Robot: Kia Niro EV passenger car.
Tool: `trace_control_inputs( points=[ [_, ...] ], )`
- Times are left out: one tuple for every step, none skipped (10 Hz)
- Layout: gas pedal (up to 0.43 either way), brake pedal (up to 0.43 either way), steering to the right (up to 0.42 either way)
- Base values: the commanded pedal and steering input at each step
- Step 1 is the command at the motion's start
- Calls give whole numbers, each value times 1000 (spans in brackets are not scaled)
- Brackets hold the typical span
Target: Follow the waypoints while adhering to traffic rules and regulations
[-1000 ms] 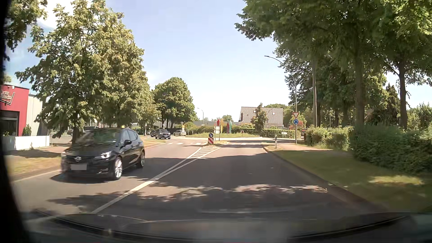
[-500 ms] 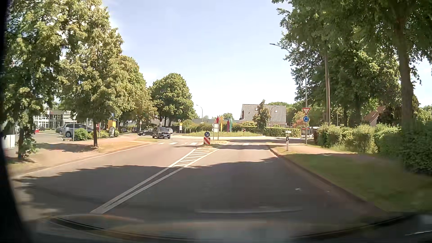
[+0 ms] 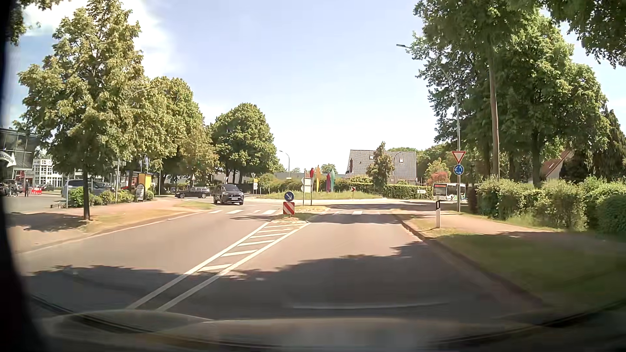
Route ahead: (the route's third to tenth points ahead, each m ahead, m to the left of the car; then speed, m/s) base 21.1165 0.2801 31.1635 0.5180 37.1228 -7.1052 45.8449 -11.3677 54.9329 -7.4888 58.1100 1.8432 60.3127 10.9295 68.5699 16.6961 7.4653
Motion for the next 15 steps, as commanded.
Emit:
trace_control_inputs(
  points=[
    [0,49,14],
    [0,91,17],
    [0,116,20],
    [0,134,21],
    [0,140,22],
    [0,140,22],
    [0,146,22],
    [0,146,23],
    [0,152,23],
    [0,159,23],
    [0,177,24],
    [0,195,24],
    [0,226,24],
    [0,238,24],
    [0,244,24]
  ],
)
